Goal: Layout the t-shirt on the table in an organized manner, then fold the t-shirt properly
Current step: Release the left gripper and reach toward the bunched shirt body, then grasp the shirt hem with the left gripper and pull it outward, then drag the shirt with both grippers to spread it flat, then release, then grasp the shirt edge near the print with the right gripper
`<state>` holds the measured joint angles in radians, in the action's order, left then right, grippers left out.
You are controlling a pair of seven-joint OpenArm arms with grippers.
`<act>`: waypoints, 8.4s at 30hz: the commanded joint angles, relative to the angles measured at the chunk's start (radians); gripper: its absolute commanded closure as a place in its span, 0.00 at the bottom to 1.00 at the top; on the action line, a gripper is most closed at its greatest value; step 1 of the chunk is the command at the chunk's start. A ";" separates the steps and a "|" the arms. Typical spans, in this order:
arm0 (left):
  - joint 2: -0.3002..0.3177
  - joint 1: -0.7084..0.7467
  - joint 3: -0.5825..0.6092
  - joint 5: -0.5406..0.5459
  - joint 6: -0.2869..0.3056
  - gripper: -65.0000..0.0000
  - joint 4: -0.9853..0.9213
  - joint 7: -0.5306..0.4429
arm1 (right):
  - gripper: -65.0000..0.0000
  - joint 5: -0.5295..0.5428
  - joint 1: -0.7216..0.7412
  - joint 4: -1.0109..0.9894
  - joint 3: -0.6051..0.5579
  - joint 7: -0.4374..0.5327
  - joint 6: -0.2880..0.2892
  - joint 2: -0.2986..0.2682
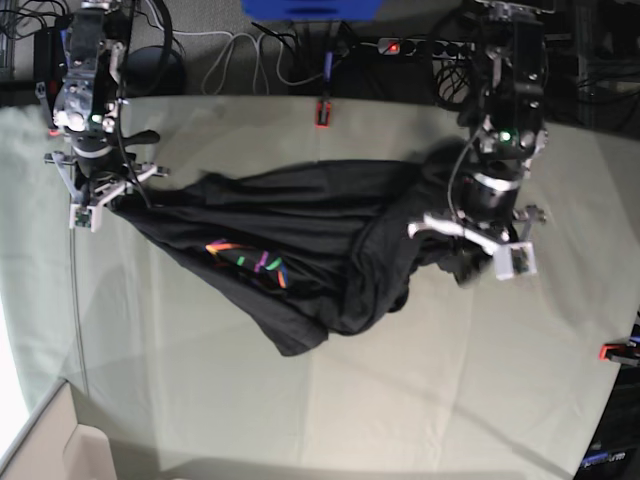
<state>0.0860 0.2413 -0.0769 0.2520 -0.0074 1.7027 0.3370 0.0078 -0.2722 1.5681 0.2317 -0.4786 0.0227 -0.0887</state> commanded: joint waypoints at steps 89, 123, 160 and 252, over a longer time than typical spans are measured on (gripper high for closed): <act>0.004 -1.061 0.015 0.011 0.008 0.65 -0.998 0.038 | 1.00 -0.002 -0.071 0.022 -0.010 0.021 -0.016 -0.004; 0.011 -0.253 0.016 0.011 0.013 0.79 -0.490 0.159 | 1.00 -0.002 -0.028 0.071 -0.010 0.022 -0.016 -0.019; 0.053 0.195 0.440 0.014 0.013 1.00 0.285 0.317 | 0.69 -0.009 0.262 0.008 0.229 -0.127 0.273 -0.173; 0.027 -0.282 -0.292 0.005 0.013 0.28 -0.192 0.342 | 1.00 -0.006 -0.212 0.328 -0.450 -0.119 0.248 -0.131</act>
<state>0.1074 -0.0204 -0.3656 0.2543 0.0036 1.4948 0.7010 -0.0032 -0.4824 1.8782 -0.2199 -0.6159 0.2691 -0.2157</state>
